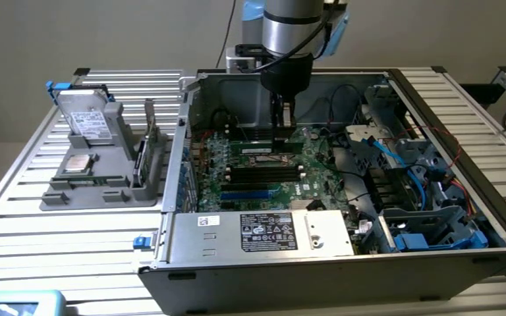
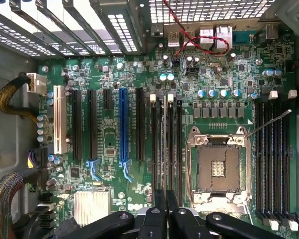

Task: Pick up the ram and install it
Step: 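Insert the ram into the slot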

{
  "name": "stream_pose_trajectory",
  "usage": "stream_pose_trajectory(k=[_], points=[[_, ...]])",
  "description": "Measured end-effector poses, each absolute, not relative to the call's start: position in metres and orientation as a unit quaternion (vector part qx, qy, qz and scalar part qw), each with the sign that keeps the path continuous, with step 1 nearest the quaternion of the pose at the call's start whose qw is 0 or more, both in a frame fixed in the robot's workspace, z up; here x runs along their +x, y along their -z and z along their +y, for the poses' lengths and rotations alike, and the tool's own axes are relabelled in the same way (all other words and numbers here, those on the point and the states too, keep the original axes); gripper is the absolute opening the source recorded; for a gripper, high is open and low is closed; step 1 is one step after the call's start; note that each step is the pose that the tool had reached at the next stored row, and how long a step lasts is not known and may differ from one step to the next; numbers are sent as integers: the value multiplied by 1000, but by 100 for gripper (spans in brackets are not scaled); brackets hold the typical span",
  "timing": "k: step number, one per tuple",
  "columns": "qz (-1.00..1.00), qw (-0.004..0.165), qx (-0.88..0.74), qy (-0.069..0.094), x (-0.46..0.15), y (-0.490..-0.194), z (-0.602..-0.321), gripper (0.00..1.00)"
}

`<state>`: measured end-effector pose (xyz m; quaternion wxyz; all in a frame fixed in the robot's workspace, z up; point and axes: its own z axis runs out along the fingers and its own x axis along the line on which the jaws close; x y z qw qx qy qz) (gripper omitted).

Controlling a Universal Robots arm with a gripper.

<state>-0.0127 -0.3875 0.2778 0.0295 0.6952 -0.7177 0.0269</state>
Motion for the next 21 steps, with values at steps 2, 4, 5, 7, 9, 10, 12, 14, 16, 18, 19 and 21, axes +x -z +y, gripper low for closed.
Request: stream_pose_trajectory(k=[2, 4, 5, 7, 9, 10, 12, 14, 16, 18, 19, 21], points=[[-718, 30, 695, -27, -13, -274, -388, 12], [-718, 30, 695, -27, -13, -271, -388, 12], [-718, 29, 695, -27, -13, -269, -388, 12], [-718, 29, 695, -27, -13, -265, -389, 12], [-718, 29, 695, -30, -13, -264, -389, 12], [-718, 29, 695, -31, -13, -263, -390, 12], [-718, 29, 695, -34, -13, -261, -390, 12], [-718, 28, 695, -35, -13, -259, -390, 12], [-718, 27, 695, -35, -13, -255, -391, 12], [-718, 27, 695, -36, -13, -250, -392, 12], [-718, 27, 695, -36, -13, -249, -392, 12], [-717, 27, 695, -36, -13, -247, -393, 12]])
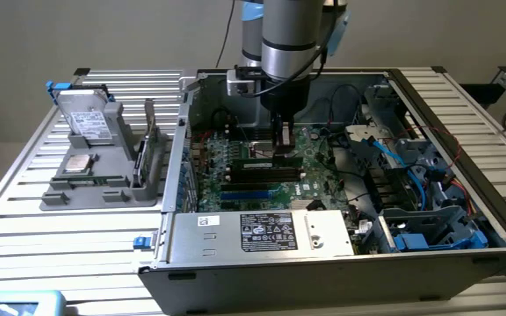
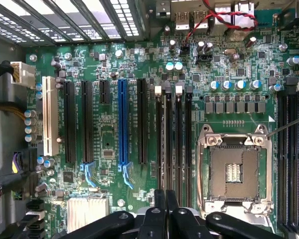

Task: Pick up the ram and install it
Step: 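Insert the ram into the slot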

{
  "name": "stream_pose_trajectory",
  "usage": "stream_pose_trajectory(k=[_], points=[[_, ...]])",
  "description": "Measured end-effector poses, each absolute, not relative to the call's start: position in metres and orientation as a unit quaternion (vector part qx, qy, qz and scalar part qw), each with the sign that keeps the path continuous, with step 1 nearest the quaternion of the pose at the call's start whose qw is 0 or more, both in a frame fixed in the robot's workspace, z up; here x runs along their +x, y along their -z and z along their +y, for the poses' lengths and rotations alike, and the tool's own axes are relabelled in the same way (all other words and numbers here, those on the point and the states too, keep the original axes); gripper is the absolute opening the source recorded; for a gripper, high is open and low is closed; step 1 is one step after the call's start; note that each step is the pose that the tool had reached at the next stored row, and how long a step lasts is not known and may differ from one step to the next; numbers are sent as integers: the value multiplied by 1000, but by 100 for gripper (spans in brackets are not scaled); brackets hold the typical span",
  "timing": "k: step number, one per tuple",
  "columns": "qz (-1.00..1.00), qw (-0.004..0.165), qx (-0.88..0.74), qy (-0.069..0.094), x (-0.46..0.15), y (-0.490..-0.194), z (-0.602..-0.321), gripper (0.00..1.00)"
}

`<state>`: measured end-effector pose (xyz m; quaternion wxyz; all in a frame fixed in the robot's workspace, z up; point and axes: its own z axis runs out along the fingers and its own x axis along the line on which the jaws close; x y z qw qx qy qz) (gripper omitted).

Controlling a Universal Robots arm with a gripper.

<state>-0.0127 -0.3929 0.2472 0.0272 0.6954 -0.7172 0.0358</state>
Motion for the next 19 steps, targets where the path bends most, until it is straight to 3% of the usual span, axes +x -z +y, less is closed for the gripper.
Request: stream_pose_trajectory(k=[9, 19], points=[[-713, 26, 699, -35, -13, -246, -398, 12], [-710, 22, 704, -21, -13, -244, -400, 12]])
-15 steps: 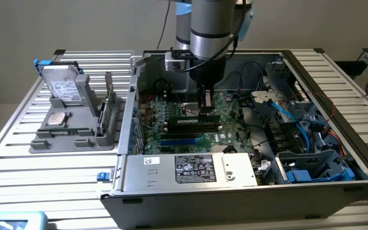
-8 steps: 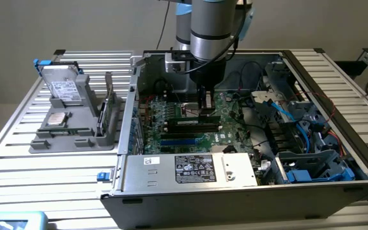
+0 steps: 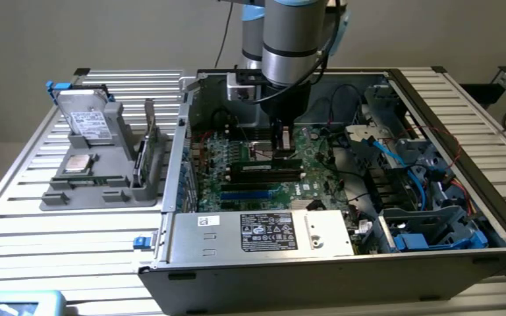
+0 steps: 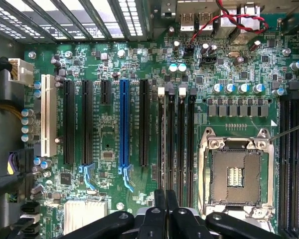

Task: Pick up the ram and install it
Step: 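Insert the ram into the slot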

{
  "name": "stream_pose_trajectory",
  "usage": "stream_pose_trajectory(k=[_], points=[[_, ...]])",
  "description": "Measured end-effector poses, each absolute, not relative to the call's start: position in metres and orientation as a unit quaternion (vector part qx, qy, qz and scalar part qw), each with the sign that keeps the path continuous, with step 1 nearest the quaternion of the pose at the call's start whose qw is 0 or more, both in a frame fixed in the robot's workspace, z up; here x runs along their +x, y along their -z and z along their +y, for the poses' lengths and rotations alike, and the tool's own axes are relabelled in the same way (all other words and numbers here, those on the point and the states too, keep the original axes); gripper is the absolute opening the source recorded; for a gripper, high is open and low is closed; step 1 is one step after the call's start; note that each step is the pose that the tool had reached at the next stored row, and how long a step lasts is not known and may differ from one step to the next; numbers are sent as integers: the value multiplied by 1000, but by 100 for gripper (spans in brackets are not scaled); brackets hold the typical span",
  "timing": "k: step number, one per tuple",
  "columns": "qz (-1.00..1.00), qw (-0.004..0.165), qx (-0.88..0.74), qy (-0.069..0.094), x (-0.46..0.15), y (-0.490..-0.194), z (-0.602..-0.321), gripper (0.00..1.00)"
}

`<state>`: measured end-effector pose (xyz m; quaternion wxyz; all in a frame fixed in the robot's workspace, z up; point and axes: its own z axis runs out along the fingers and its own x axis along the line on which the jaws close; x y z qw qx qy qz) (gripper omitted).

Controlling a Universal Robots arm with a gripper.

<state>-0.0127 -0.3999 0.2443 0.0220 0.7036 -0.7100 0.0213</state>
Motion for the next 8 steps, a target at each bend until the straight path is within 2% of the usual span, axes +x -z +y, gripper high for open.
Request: stream_pose_trajectory(k=[8], points=[[-707, 25, 706, -19, -11, -244, -404, 12]])
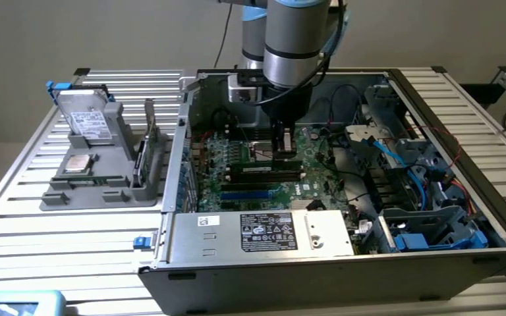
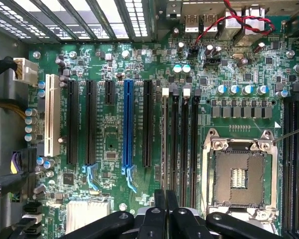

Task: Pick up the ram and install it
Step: 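Insert the ram into the slot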

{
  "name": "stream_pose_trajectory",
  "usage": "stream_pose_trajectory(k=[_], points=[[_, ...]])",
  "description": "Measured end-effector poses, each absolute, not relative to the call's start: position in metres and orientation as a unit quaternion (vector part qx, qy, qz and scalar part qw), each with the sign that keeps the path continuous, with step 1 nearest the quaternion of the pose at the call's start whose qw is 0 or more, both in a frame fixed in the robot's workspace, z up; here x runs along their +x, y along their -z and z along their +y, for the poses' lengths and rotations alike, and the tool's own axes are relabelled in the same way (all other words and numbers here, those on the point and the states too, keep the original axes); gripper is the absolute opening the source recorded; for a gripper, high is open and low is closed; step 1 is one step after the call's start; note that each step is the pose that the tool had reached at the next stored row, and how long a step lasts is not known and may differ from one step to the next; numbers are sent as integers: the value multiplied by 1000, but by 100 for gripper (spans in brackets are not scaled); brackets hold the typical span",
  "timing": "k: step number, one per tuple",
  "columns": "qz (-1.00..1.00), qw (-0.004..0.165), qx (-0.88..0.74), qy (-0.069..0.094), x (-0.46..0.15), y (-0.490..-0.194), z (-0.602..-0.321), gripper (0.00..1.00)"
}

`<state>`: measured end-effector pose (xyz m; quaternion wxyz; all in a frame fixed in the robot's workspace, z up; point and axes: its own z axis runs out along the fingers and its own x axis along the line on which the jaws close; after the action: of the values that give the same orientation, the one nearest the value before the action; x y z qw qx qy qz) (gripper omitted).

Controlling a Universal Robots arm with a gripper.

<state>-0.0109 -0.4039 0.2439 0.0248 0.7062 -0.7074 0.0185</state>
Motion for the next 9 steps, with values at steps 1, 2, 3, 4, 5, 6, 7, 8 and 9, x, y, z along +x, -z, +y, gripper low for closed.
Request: stream_pose_trajectory(k=[1, 2, 3, 4, 5, 6, 7, 8, 9], points=[[-707, 25, 706, -18, -11, -244, -404, 12], [-707, 25, 706, -18, -11, -244, -404, 12], [-707, 25, 706, -18, -11, -243, -404, 12], [-707, 25, 706, -18, -11, -243, -404, 12], [-707, 25, 706, -18, -11, -243, -404, 12], [-707, 25, 706, -18, -11, -243, -404, 12], [-707, 25, 706, -18, -11, -242, -404, 12], [-707, 25, 706, -18, -11, -242, -404, 12], [-707, 25, 706, -18, -11, -242, -403, 12]])
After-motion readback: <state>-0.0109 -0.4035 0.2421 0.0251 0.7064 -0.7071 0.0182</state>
